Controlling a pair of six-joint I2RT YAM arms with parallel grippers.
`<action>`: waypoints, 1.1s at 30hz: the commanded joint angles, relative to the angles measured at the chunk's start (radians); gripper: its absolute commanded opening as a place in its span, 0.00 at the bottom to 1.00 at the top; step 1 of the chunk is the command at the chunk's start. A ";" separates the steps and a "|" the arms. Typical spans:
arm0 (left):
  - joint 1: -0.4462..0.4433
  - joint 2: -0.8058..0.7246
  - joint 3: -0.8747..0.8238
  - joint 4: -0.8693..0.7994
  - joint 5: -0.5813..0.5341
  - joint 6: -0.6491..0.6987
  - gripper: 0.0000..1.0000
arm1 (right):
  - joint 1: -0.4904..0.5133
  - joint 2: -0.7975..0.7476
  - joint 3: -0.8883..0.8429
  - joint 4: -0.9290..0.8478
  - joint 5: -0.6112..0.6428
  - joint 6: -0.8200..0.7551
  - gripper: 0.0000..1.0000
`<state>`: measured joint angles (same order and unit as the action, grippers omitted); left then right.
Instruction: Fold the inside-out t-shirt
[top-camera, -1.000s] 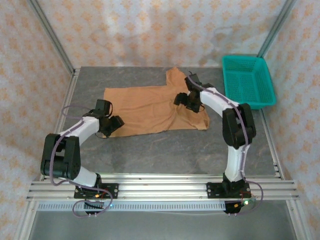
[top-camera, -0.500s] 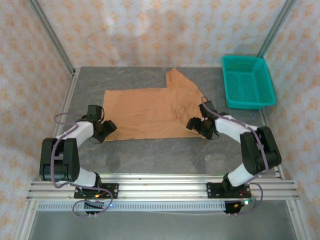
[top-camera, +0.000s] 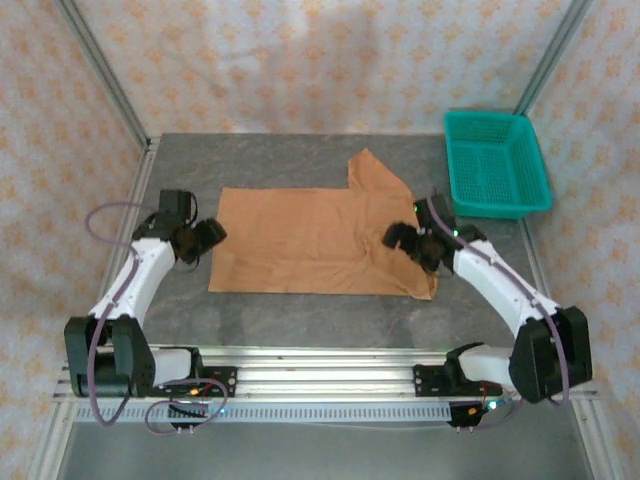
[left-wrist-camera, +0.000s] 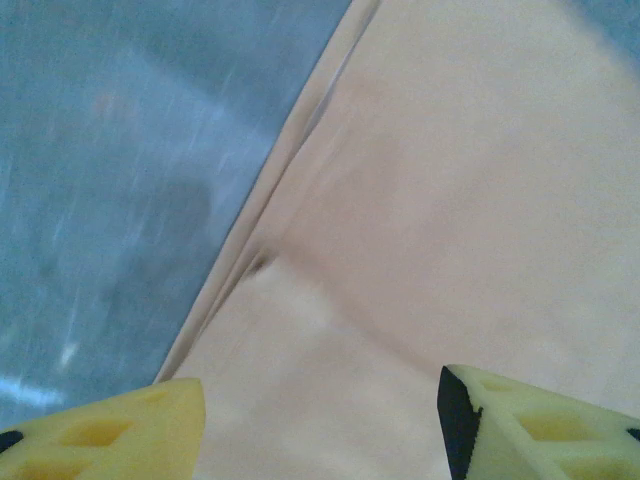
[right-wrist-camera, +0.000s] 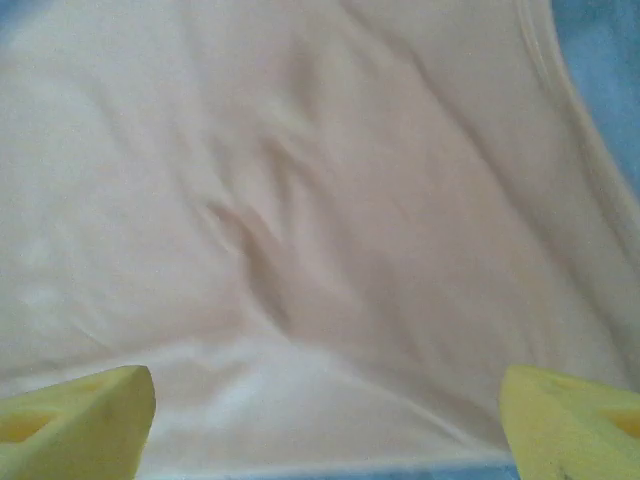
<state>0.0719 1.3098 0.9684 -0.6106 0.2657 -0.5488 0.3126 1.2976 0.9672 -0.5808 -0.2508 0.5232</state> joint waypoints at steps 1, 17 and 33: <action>0.003 0.172 0.187 -0.035 -0.059 0.040 0.62 | -0.023 0.143 0.198 0.071 0.122 -0.060 0.89; 0.002 0.885 0.858 -0.085 -0.130 0.139 0.50 | -0.070 1.326 1.539 -0.024 0.177 -0.158 0.84; 0.001 1.049 0.916 -0.091 -0.113 0.125 0.37 | -0.107 1.553 1.655 0.096 -0.032 0.126 0.60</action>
<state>0.0723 2.3253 1.8774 -0.6636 0.1535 -0.4171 0.2005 2.8048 2.6179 -0.4629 -0.2203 0.5934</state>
